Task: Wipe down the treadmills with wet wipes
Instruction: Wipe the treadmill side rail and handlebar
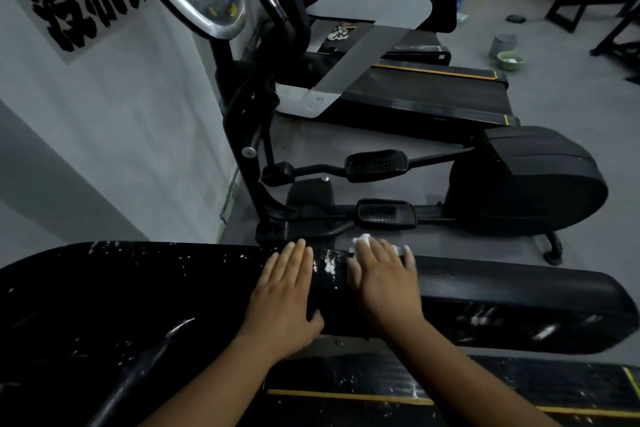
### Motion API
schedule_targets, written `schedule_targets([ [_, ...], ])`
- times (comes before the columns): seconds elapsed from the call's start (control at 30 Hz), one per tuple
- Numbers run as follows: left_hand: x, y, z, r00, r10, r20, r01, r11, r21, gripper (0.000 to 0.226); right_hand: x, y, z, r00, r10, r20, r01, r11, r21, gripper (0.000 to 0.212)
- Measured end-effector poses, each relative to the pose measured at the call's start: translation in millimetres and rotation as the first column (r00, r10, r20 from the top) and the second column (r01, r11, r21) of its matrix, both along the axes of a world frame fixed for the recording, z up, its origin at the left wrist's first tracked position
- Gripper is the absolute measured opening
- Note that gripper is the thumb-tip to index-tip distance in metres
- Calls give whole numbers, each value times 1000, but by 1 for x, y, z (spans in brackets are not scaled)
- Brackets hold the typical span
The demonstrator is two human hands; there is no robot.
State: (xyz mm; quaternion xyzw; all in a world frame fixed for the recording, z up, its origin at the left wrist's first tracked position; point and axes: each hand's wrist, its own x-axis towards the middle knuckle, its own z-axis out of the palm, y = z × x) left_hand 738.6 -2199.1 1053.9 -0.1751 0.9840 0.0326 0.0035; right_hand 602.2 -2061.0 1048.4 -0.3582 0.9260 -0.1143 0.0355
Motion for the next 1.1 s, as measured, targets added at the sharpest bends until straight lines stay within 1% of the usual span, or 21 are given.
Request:
schedule_targets([
  [0.03,-1,1,1,1000,-7,-7,7,1000,0,102,9,-11,1,1000,23,4,-23,1000,-7,61],
  [0.13,1,-4,7,999,-7,40,6,999,33,101,40,-3,-4,978,206,-26,-206,978,-5,60],
  [0.2,8,-13,4,1000,18,-20,-18,999,35,100,39,19,-7,960,266,-84,-264,964,30,59],
  [0.27,16,-20,-2,999,36,9,-37,999,21,102,24,19,-5,978,179,-109,-176,984,38,61],
  [0.3,18,-22,-3,999,43,29,-43,999,18,102,17,8,0,991,113,-74,-110,993,37,64],
  [0.33,17,-21,-3,999,40,16,-41,999,18,102,13,-7,2,998,66,-23,-65,997,38,68],
  [0.4,16,-19,-1,1000,29,9,-29,999,12,102,26,-34,6,998,57,11,-57,998,32,73],
  [0.47,17,-23,1,1000,18,-1,-18,1000,25,100,49,-34,3,985,175,-6,-175,984,18,67],
  [0.53,23,-33,0,1000,28,12,-28,1000,10,103,59,-10,-2,953,299,-46,-297,954,45,63],
  [0.57,27,-37,-3,999,36,27,-36,999,5,104,55,2,-4,941,328,-86,-323,944,63,61],
  [0.6,30,-41,-4,999,38,25,-38,999,0,105,47,8,-5,944,309,-114,-301,950,76,60],
  [0.63,32,-44,-7,999,32,31,-32,999,2,104,38,7,-3,961,252,-113,-245,967,71,60],
  [0.7,33,-44,-8,999,29,46,-29,1000,3,105,23,-18,3,994,99,-34,-98,994,39,64],
  [0.73,32,-43,-7,998,32,52,-33,999,10,106,26,-34,5,998,65,-11,-65,998,29,66],
  [0.77,32,-43,-6,999,27,46,-28,1000,8,107,35,-47,7,998,66,4,-66,997,26,67],
  [0.83,32,-44,-3,1000,10,20,-10,1000,-6,106,62,-53,5,983,184,0,-184,983,23,63],
  [0.9,34,-49,-1,999,2,53,-3,1000,12,103,76,-32,1,947,319,-36,-318,947,41,61],
  [0.93,35,-51,1,999,-1,45,1,1000,-9,102,74,-21,-1,935,346,-74,-342,938,60,60],
  [1.0,40,-54,-1,998,26,55,-25,1000,-10,101,54,-14,1,958,269,-103,-260,961,91,59],
  [1.07,43,-56,-4,998,26,53,-27,1000,4,102,37,-39,8,992,125,-35,-122,989,79,64],
  [1.1,43,-56,-5,999,19,48,-19,1000,7,102,37,-57,11,995,103,-14,-102,992,71,69],
])
